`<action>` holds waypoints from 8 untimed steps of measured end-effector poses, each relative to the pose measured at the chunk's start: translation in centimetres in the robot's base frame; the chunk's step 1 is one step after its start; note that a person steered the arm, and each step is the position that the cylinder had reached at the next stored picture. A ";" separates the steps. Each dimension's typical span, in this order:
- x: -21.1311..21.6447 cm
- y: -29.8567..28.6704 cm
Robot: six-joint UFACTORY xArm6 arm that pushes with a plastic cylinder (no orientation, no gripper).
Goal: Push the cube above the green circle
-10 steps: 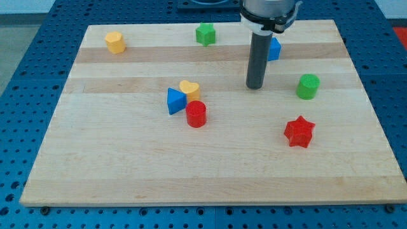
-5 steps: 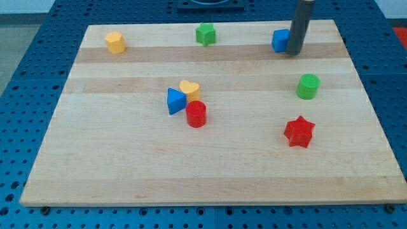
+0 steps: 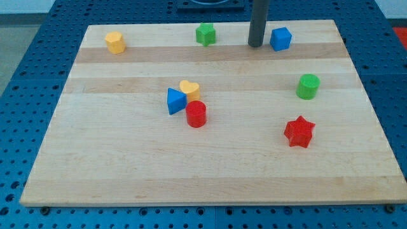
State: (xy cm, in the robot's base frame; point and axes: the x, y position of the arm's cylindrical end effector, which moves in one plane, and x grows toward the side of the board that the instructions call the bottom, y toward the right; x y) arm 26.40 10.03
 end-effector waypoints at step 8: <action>0.0 8.0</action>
